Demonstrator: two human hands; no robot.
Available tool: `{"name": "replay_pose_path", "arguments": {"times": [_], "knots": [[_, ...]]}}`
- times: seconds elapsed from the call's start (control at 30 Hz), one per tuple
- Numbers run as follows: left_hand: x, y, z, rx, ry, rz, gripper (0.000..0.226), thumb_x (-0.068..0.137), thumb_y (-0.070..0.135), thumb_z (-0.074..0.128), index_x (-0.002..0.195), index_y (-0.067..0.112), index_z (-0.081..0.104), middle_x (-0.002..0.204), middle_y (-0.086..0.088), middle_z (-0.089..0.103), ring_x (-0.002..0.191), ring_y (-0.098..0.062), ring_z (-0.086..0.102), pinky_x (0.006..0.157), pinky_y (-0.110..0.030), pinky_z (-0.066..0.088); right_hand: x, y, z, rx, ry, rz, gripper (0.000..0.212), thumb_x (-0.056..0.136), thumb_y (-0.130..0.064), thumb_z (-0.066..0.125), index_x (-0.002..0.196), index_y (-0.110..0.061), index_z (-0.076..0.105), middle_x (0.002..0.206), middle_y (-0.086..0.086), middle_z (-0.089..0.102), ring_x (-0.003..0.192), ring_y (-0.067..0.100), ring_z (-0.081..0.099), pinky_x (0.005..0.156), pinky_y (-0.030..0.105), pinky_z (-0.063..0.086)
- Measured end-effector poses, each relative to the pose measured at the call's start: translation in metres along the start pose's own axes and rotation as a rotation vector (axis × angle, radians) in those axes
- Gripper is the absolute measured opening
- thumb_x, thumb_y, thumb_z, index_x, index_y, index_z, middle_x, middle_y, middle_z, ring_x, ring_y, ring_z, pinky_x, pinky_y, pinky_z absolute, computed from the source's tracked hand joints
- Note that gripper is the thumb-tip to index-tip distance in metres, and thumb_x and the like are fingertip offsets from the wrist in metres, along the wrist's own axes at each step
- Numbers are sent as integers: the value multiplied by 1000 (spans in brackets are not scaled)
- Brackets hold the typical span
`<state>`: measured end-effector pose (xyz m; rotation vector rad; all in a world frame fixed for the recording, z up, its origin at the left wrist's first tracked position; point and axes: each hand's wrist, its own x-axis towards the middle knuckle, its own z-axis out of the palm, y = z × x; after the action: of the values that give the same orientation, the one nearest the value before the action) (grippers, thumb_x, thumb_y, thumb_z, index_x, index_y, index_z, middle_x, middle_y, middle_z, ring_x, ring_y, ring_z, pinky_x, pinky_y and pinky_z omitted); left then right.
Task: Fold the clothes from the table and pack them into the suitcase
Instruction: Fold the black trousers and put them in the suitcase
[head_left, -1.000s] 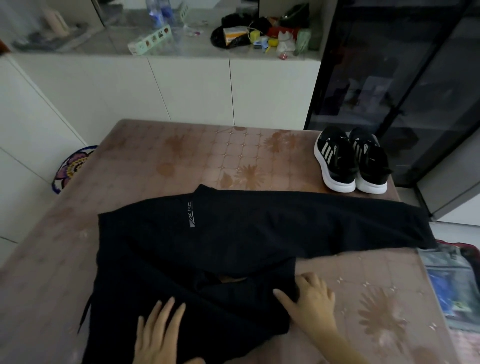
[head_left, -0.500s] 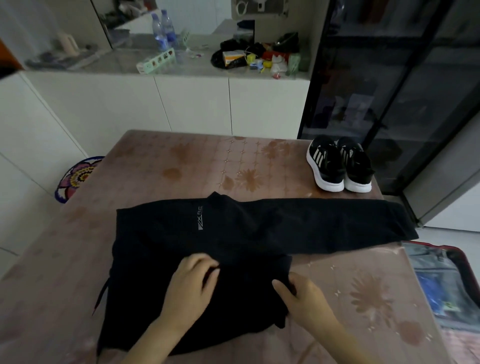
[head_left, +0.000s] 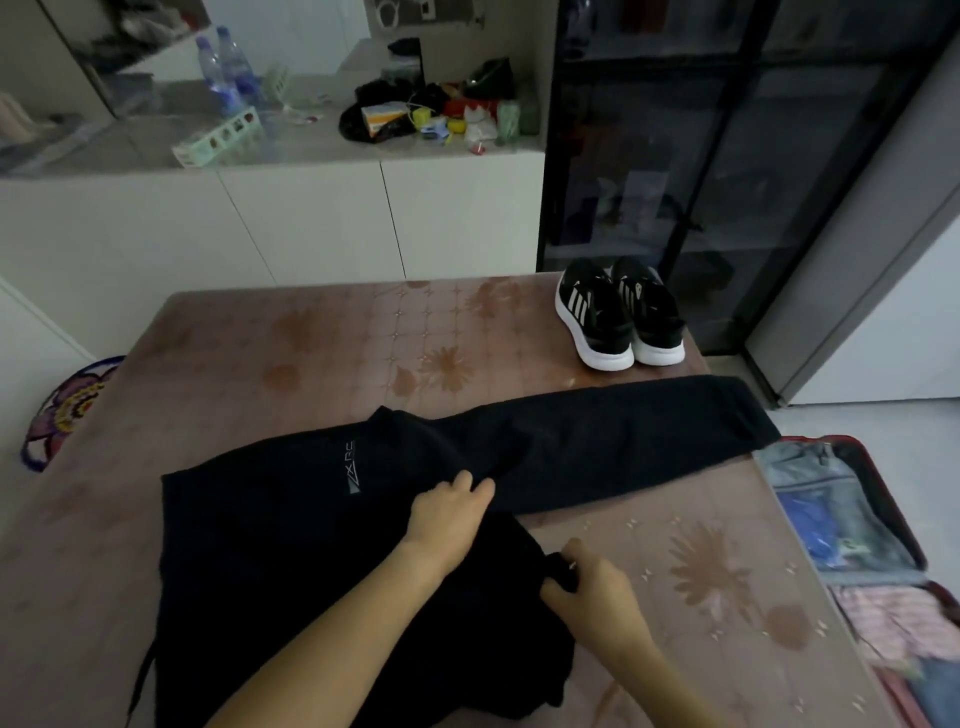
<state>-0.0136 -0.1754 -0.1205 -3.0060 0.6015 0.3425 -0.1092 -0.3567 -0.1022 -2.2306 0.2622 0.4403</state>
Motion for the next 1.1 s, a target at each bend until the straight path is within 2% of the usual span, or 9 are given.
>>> {"name": "replay_pose_path", "arguments": {"times": [0.2,0.27,0.37,0.57,0.67,0.8,0.9,1.0,1.1], "knots": [[0,-15,6,-81,31,-78,40,91,27,54,129,18,44,116,-2,52,93,-22,57,60,-31,47,-29,18,-25,-222,-456,-44,38,67,-61,64,56,-26,53,60,-11,54,62,3,54,63,27,43],[-5,-5,11,-103,50,-62,49,88,47,54,128,19,44,121,-1,47,99,-21,53,63,-31,51,-17,16,-22,-219,-337,-18,57,72,-73,55,68,-17,62,68,-4,61,67,8,59,65,30,45],[-5,5,17,-95,59,-74,57,89,42,57,135,16,34,125,-4,44,98,-21,55,63,-29,51,16,2,-7,-283,-64,-19,41,88,-54,52,100,-16,62,96,0,66,92,20,64,69,32,45],[4,-6,14,-17,49,-104,64,89,7,56,144,11,23,121,-10,53,91,-23,62,65,-32,51,42,-36,37,-338,-145,-34,42,91,-38,58,126,-16,52,114,1,62,104,18,59,73,25,43],[8,-14,9,64,69,-83,60,89,4,53,143,12,28,119,-10,54,91,-26,62,63,-33,49,41,-23,27,-302,-132,-31,11,90,-35,58,85,-25,56,83,-7,61,84,16,59,69,28,47],[17,-27,7,52,123,-70,63,75,6,71,132,14,46,106,-9,59,76,-26,62,49,-32,43,27,10,-8,-238,-84,14,30,83,-33,64,63,-23,44,61,-6,51,56,5,48,52,21,39],[22,-32,14,89,154,-41,70,46,7,89,111,14,65,82,-6,62,51,-21,57,34,-25,30,1,48,-32,-344,-269,119,28,77,-30,62,61,-22,40,63,-6,47,59,8,48,52,20,35],[15,-26,20,35,202,-4,65,47,12,89,108,13,67,80,-5,62,50,-21,57,33,-24,35,-27,75,-44,-496,-471,273,26,74,-41,61,65,-28,41,77,-12,47,84,10,57,74,22,47],[2,-9,29,-70,161,22,61,78,41,71,131,16,52,108,-5,60,81,-23,62,50,-32,50,-34,60,-49,-499,-218,224,35,76,-63,60,92,-33,50,100,-11,56,96,11,58,82,27,48]]}}
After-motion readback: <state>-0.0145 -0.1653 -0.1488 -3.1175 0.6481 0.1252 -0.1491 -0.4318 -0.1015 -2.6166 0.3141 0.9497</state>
